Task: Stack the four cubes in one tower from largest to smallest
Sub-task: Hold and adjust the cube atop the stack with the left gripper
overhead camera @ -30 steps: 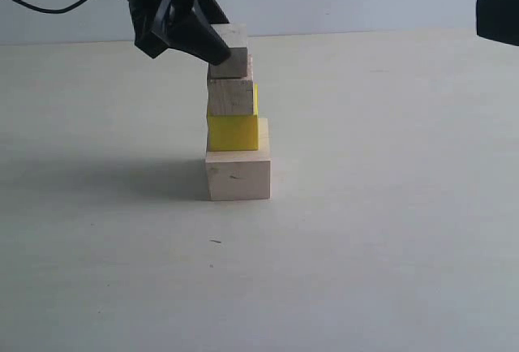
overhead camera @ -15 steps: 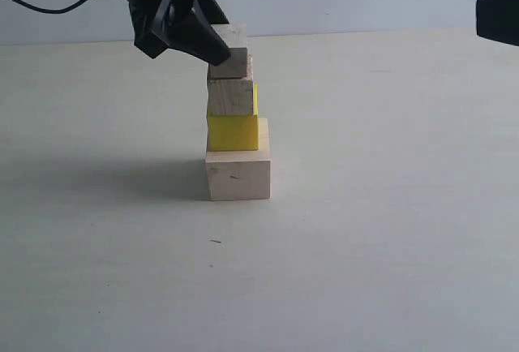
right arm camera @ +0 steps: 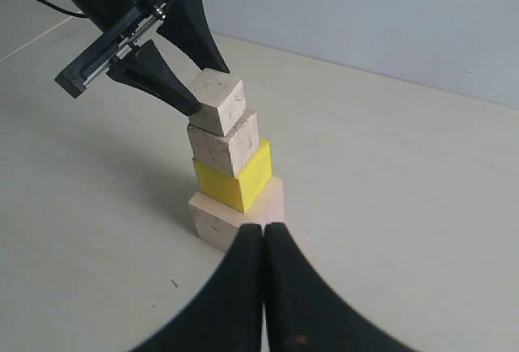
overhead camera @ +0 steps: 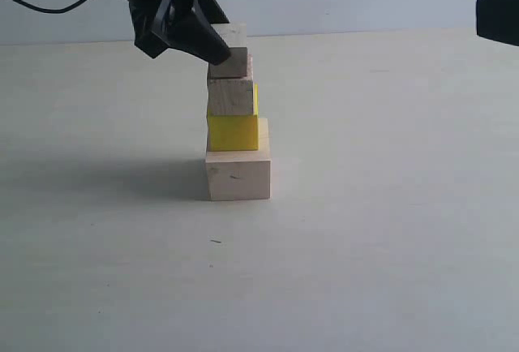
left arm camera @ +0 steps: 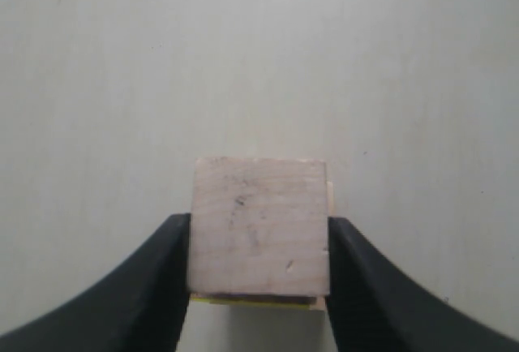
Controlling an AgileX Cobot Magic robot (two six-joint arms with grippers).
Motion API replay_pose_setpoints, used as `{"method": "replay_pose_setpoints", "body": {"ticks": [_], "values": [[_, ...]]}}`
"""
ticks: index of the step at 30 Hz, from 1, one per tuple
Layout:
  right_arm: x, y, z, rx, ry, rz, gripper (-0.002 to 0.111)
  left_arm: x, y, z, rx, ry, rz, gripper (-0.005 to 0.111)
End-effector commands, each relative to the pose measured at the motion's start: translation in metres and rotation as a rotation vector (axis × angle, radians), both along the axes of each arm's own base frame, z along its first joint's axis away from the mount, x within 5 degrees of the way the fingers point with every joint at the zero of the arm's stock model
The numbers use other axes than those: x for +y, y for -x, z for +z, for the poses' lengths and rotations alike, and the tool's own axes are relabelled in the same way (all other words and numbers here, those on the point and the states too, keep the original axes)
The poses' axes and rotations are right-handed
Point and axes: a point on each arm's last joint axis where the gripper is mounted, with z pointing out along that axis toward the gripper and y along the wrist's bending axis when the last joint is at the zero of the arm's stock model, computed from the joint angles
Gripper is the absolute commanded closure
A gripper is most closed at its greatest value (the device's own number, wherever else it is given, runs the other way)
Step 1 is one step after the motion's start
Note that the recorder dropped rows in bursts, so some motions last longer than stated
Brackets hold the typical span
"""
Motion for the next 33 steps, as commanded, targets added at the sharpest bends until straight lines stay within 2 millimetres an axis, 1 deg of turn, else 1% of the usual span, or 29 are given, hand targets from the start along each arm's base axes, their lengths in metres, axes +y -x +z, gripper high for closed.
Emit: {"method": "replay_pose_setpoints", "body": {"ticks": [1, 8, 9, 12, 14, 33], "values": [[-0.0008, 0.0012, -0.0005, -0.003, -0.007, 0.004, 0.108, -0.0019, -0.0007, 0.0026, -0.006, 0.019, 0.004, 0.071], [-0.0008, 0.0012, -0.0005, -0.003, -0.007, 0.004, 0.108, -0.0019, -0.0006, 0.0026, -0.006, 0.019, 0.003, 0.070], [-0.0008, 0.0012, -0.0005, -0.003, -0.007, 0.004, 0.108, -0.0019, -0.0006, 0.0026, -0.006, 0.019, 0.003, 0.069], [-0.0008, 0.0012, -0.0005, -0.003, -0.007, 0.004, 0.108, -0.0021, -0.0019, 0.0029, -0.017, 0.022, 0.012, 0.055], [-0.0008, 0.0012, -0.0005, -0.003, -0.007, 0.004, 0.108, -0.0022, -0.0026, 0.0031, -0.018, 0.025, 0.023, 0.050], [-0.0008, 0.0012, -0.0005, -0.003, -0.007, 0.004, 0.108, -0.0008, -0.0016, 0.0018, -0.005, 0.005, 0.022, 0.050]]}}
